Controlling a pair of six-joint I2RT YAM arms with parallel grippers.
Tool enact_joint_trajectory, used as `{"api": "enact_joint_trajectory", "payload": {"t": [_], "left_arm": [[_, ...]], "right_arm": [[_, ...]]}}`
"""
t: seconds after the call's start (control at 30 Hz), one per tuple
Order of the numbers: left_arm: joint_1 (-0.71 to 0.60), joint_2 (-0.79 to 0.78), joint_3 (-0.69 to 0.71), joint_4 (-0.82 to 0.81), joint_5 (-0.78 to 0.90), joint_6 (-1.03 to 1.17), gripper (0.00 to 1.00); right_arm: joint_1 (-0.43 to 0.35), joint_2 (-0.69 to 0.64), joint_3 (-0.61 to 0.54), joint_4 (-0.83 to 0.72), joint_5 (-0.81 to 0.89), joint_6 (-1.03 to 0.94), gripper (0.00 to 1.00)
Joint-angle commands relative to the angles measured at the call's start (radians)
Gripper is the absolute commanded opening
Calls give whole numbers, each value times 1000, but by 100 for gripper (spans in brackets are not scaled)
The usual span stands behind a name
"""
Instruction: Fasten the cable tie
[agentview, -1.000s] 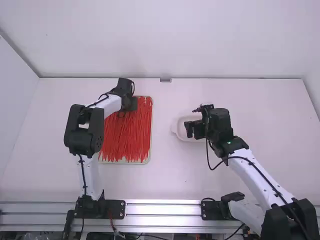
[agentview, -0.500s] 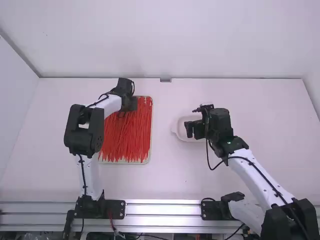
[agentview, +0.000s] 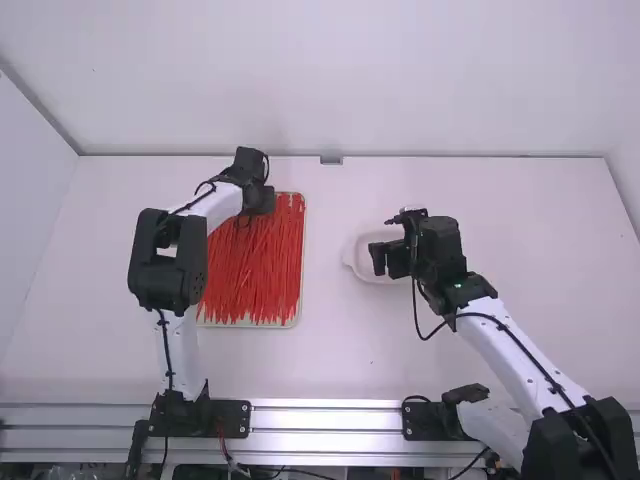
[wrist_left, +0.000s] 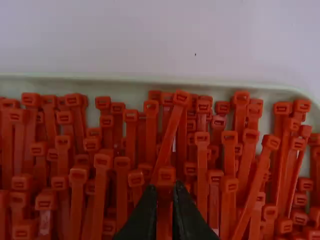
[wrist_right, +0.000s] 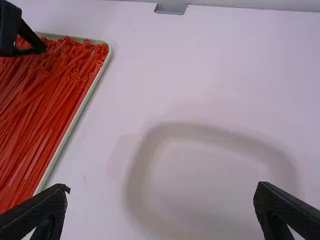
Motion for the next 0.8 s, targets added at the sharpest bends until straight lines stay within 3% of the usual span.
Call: {"api": "enact_joint_trajectory", "payload": {"t": [0.0,0.27,0.77], "left_arm": [[8,6,39,-20,-9,2,2],[8,-46,119,-100,-119,-25,2],[35,-400,155,-109,-132,26,1]], "right_arm": [[-3,5,38,0,-6,-1,99],[-3,5,38,3,-6,-1,99],[-3,5,38,4,-6,-1,99]]}}
